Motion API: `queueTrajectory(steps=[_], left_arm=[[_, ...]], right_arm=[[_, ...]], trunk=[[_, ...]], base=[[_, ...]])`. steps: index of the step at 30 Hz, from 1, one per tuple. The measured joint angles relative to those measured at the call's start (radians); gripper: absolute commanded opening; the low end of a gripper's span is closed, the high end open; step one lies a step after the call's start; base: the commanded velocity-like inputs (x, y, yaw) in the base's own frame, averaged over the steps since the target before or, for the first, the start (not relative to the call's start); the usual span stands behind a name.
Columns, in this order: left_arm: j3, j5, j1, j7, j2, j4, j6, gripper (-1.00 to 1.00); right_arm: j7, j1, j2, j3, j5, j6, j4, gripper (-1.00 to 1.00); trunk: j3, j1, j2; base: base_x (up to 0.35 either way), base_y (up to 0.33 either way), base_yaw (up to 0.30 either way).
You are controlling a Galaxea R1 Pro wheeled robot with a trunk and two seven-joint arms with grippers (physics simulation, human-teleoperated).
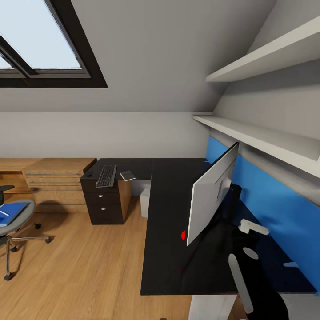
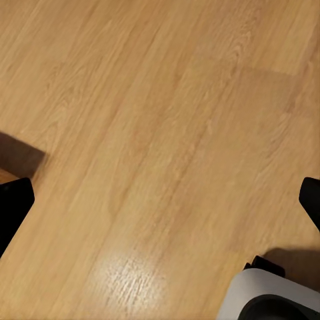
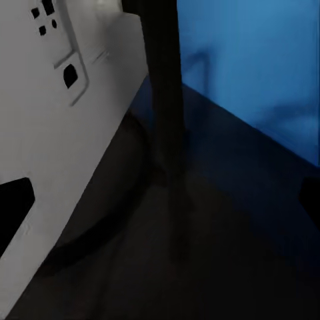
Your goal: In the bedroom, organize the workspace by keeping the computer under the desk, ensuring the monitor is on the desk, placing the keyboard on the desk next to the monitor, placing the mouse on the desk next to the keyboard, moving the folder from the swivel chair onto the desk next to the mouse, stacking the notebook on top of the folder with the pen on top of the notebook, and positioning the swivel chair next to the desk.
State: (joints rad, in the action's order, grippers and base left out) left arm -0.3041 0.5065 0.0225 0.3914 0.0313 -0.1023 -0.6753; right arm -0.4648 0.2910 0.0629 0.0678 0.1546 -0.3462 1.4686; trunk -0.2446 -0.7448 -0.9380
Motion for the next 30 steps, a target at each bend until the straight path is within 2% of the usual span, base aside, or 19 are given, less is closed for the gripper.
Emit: queueTrajectory(steps=[5,12,21,30], left_arm=[[-0.001,-0.001,0.0,-0.003,-0.001,0.0,0.0,1.0],[-0.002,-0.002,0.0,-0.006,-0.001,0.0,0.0,1.0],[-0.003,-0.002,0.0,-0.055,0.0,0.0,0.041,1.0],[-0.002,-0.004,0.0,-0.066,0.0,0.0,0.045,1.0]], right_arm=[[-0.087,-0.051,0.016,-0.114,-0.007,-0.023,0.072,1.0],[-0.116,-0.072,0.021,-0.181,-0.005,-0.023,0.08,1.0],[-0.119,-0.078,0.017,-0.196,-0.005,-0.014,0.049,1.0],[-0.111,-0.079,0.017,-0.201,-0.005,0.008,0.047,1.0]], trunk=[[0.0,0.0,0.0],[0.0,0.0,0.0],[0.0,0.0,0.0],[0.0,0.0,0.0]], base=[[0.0,0.001,0.0],[-0.031,0.118,0.0],[-0.134,0.277,0.0],[-0.157,0.299,0.0]])
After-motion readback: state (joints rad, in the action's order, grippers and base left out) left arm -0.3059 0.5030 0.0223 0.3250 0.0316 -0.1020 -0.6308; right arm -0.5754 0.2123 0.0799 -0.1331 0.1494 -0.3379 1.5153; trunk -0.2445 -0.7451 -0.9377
